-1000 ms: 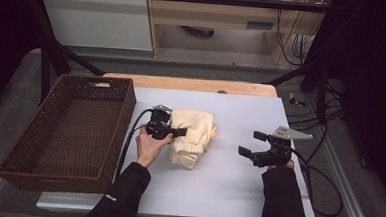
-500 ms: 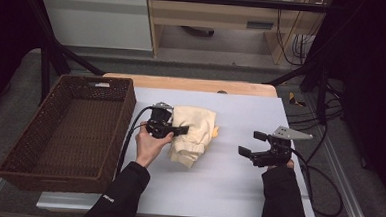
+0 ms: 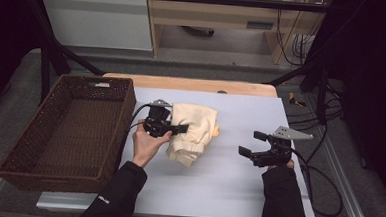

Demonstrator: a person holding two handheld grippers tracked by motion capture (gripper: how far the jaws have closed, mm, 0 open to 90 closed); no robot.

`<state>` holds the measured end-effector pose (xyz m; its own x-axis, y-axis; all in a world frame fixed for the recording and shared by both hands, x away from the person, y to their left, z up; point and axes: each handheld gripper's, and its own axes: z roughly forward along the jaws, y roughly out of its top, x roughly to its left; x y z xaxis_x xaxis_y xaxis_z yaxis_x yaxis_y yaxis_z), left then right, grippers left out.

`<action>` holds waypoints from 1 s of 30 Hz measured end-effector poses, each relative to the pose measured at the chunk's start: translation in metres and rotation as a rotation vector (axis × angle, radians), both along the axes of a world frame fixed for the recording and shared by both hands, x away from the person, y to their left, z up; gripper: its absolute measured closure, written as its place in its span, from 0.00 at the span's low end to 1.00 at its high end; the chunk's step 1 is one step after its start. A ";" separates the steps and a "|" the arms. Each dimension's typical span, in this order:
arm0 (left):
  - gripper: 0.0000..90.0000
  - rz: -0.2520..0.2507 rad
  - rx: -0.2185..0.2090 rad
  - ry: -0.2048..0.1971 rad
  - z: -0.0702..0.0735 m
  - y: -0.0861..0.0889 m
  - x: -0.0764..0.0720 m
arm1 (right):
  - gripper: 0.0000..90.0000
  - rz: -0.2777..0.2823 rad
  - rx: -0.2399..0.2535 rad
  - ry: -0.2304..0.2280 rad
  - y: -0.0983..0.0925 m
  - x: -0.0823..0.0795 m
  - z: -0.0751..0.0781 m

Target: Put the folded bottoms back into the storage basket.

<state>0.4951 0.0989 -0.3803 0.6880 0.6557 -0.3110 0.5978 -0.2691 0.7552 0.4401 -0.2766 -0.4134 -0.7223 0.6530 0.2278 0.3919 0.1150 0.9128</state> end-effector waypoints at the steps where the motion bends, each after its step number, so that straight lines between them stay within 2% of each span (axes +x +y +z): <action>1: 0.81 0.000 0.001 -0.003 0.001 0.001 0.000 | 0.04 -0.001 0.000 0.000 0.000 0.000 0.000; 30: 0.81 -0.015 -0.005 -0.035 0.034 0.023 -0.015 | 0.04 -0.001 -0.005 0.002 0.000 0.000 0.000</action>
